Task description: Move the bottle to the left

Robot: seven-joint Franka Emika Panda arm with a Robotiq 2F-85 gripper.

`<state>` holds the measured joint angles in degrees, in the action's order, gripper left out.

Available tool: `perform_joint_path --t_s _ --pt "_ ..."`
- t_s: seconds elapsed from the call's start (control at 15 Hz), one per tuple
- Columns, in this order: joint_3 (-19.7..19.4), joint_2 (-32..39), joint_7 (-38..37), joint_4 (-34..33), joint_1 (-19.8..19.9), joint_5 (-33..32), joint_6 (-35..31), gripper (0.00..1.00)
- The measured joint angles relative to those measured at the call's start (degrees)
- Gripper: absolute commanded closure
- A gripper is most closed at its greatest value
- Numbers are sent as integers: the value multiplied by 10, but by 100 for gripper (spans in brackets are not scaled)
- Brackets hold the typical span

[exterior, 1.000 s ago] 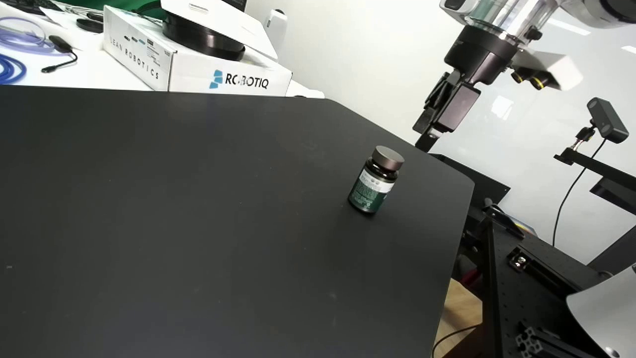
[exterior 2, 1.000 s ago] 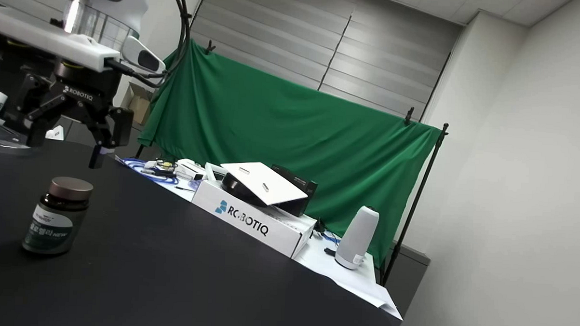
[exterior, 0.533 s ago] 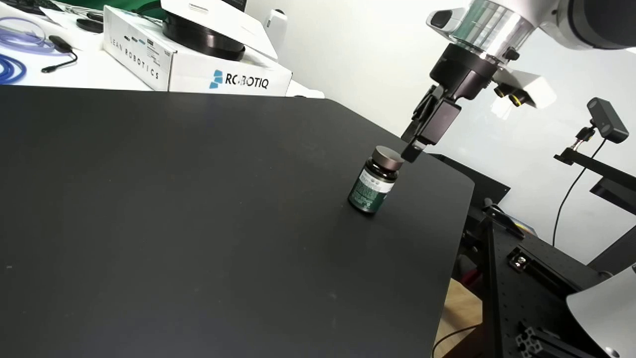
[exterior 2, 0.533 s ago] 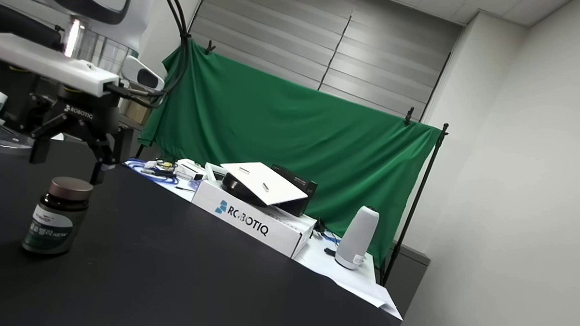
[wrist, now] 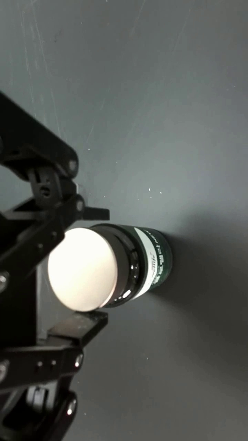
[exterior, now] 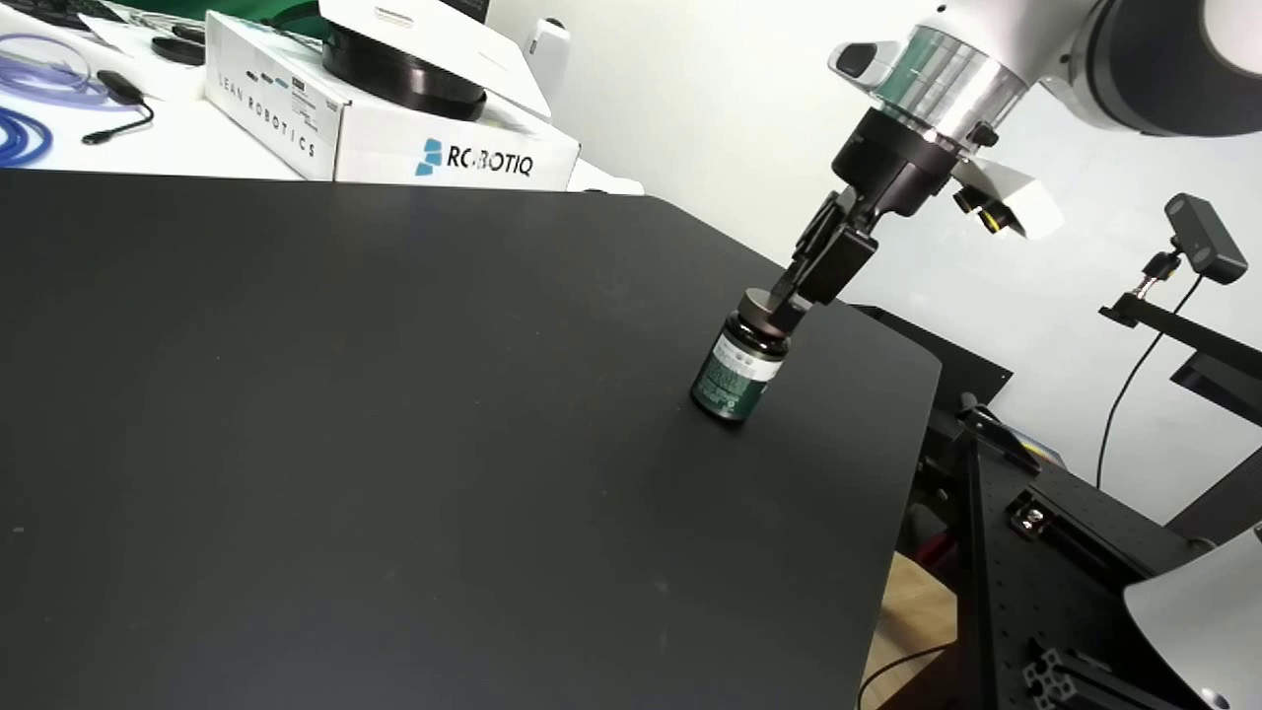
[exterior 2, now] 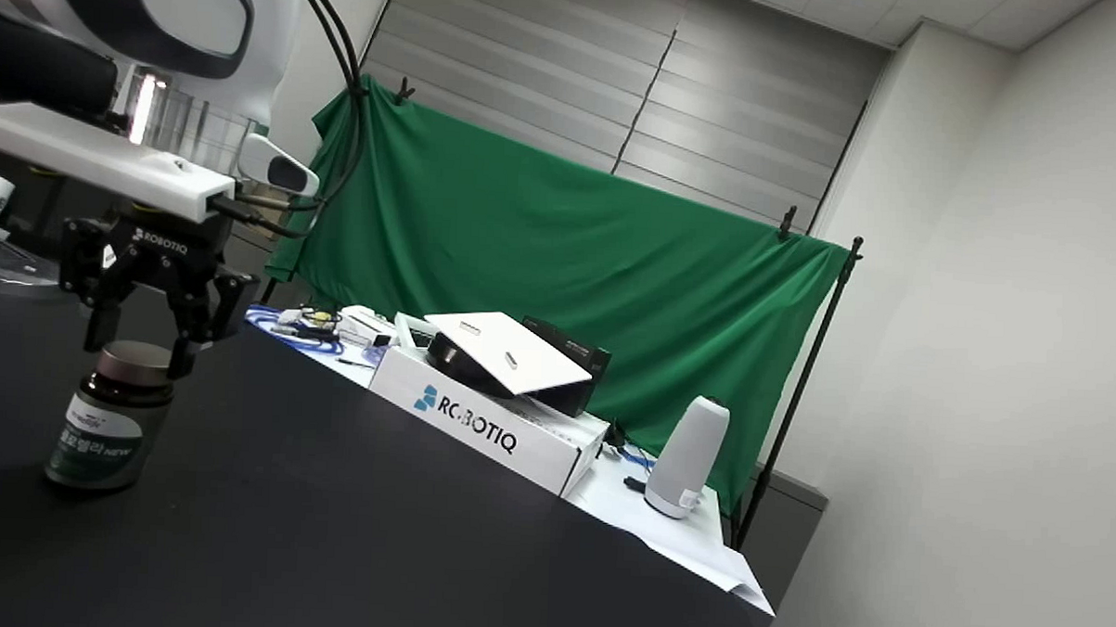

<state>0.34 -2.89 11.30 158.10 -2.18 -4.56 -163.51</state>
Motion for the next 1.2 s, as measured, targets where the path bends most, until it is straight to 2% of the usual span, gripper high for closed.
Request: perform_joint_path --t_s 0.07,0.53,0.73,1.0,1.07,1.2 --pt "0 4 1 -1 0 1 -3 64" --pt "1 9 40 -7 -4 55 -14 64" --pt "7 -2 40 -20 -5 49 -8 64" --pt "13 -25 34 -52 -5 11 35 64" --pt "16 -27 35 -64 -5 10 54 39" --pt "18 -26 35 -85 -9 12 93 39"
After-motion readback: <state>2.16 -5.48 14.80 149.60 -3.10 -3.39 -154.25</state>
